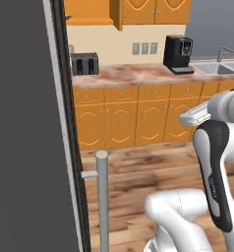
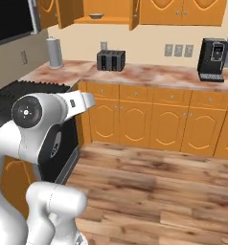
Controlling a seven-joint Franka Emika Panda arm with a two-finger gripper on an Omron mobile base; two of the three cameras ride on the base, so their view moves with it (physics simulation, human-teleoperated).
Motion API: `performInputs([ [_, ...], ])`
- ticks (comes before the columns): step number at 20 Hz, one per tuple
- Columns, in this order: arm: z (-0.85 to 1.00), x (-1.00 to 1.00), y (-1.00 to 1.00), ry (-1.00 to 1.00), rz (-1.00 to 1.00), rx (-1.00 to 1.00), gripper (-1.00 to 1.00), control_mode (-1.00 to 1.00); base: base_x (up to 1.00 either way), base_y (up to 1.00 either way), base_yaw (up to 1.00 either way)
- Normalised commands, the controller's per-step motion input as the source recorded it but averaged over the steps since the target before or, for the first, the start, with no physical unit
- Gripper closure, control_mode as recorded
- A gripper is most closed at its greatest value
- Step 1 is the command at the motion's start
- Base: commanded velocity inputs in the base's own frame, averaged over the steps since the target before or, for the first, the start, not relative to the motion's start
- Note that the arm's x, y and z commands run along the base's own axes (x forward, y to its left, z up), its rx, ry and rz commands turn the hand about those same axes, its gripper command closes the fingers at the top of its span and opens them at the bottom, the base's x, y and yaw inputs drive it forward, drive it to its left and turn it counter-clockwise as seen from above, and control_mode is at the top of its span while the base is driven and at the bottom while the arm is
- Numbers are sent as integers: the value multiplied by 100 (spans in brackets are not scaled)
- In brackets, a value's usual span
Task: Take the smaller bowl and place it next to the appetizer plate on the dining counter , and place the larger bowl next to the plate with cooked food.
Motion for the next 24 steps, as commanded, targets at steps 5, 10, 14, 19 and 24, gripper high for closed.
performInputs([
  [5, 0, 0, 0, 0, 0, 0, -100, 100, 100, 3, 8],
  [10, 0, 0, 0, 0, 0, 0, -100, 100, 100, 6, 16],
  [14, 0, 0, 0, 0, 0, 0, -100, 100, 100, 16, 18],
  [19, 0, 0, 0, 0, 0, 0, -100, 100, 100, 26, 15],
  [24, 0, 0, 0, 0, 0, 0, -100, 100, 100, 46, 9],
])
